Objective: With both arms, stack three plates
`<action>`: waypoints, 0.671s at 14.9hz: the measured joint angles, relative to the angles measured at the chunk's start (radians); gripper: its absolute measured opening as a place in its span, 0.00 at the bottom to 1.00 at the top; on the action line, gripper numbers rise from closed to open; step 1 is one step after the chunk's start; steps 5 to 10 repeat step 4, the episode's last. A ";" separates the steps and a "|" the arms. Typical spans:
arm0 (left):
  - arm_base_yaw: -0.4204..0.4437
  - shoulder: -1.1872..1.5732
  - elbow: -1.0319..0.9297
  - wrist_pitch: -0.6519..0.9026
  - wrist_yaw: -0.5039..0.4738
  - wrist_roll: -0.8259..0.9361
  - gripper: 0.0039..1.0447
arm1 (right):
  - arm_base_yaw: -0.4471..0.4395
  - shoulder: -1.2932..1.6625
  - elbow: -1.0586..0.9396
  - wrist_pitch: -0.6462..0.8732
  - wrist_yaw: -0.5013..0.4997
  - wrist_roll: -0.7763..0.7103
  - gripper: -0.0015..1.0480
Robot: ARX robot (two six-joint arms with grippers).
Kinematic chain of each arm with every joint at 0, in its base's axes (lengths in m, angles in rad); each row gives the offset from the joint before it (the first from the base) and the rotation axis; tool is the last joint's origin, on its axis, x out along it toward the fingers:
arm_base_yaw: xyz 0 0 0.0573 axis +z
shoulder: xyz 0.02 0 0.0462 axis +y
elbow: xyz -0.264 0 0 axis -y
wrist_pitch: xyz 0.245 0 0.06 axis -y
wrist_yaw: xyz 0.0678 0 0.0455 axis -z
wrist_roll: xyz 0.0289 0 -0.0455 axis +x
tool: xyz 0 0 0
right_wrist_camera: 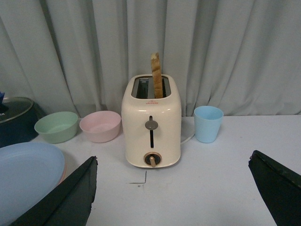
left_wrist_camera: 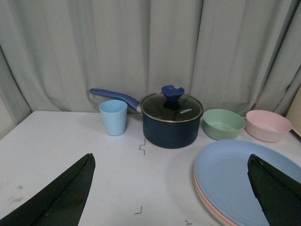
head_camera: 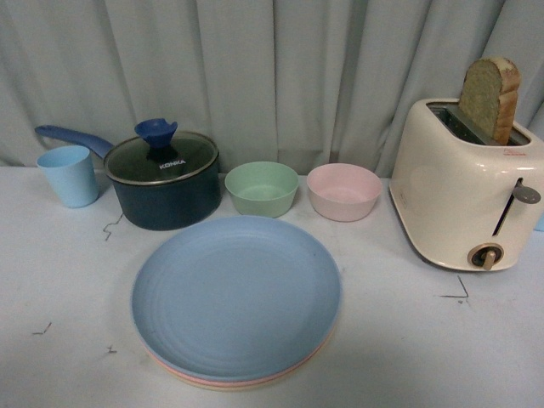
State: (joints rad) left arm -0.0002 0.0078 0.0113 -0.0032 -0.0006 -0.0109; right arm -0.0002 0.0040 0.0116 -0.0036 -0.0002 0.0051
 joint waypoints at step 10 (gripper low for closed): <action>0.000 0.000 0.000 0.000 0.000 0.000 0.94 | 0.000 0.000 0.000 0.000 0.000 0.000 0.94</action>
